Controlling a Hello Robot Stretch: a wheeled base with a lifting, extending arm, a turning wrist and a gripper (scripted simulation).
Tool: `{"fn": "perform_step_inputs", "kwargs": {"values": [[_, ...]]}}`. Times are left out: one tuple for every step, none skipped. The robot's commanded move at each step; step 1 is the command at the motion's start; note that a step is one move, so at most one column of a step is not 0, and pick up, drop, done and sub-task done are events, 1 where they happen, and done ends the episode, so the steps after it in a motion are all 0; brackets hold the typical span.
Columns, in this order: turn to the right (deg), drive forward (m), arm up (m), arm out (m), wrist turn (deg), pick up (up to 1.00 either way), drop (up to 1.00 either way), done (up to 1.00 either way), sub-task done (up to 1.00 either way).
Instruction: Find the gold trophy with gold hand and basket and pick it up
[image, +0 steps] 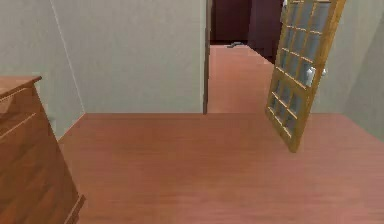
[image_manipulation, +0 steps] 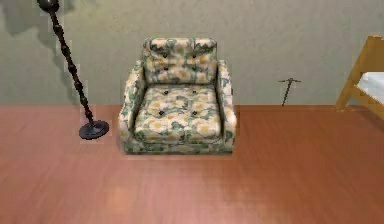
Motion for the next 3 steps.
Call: {"fn": "perform_step_inputs", "kwargs": {"values": [[9.0,0.00,0.00,0.00,0.0,0.00,0.00,0.00,0.00],[3.0,0.00,0.00,0.00,0.0,0.00,0.00,0.00,0.00],[3.0,0.00,0.00,0.00,0.0,0.00,0.00,0.00,0.00]]}}
